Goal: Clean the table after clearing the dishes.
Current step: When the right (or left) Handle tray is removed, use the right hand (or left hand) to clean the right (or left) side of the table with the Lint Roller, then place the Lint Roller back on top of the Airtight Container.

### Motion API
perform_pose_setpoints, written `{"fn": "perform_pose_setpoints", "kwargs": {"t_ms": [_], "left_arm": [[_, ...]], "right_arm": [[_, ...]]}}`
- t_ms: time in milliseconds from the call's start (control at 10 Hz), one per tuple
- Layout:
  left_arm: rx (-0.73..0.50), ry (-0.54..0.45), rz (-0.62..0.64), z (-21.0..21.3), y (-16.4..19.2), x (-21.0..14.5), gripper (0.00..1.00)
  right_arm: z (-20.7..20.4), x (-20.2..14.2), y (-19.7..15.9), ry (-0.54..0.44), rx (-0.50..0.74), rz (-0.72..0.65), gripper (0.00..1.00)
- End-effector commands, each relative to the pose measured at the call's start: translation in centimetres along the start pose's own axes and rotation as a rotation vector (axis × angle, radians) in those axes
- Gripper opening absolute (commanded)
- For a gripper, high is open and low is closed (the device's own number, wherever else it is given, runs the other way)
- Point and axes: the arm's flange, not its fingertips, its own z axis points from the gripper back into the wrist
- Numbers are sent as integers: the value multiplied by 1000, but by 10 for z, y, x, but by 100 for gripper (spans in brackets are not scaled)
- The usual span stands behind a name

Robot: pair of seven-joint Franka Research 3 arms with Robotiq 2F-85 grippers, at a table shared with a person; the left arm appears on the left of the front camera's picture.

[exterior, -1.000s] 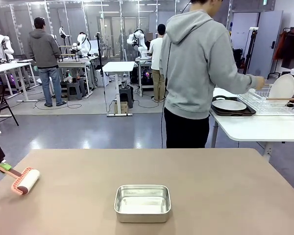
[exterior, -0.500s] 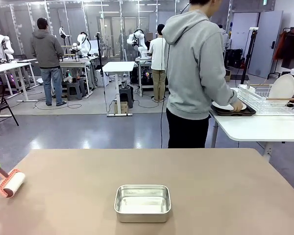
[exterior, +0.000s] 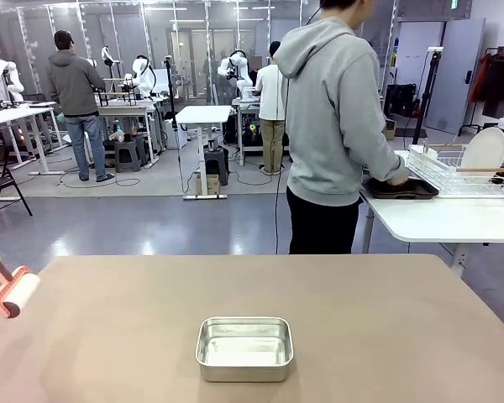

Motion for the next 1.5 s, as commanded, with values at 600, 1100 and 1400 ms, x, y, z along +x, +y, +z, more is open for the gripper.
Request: {"fn": "perform_pose_setpoints", "kwargs": {"t_ms": [600, 1100, 1400], "left_arm": [[129, -48, -17, 33, -74, -20, 21], [129, -48, -17, 33, -74, -20, 21], [129, -48, -17, 33, -74, -20, 21]], "right_arm": [[0, -1, 3, 0, 1, 8, 100], [0, -1, 3, 0, 1, 8, 100], [0, -1, 3, 0, 1, 8, 100]]}}
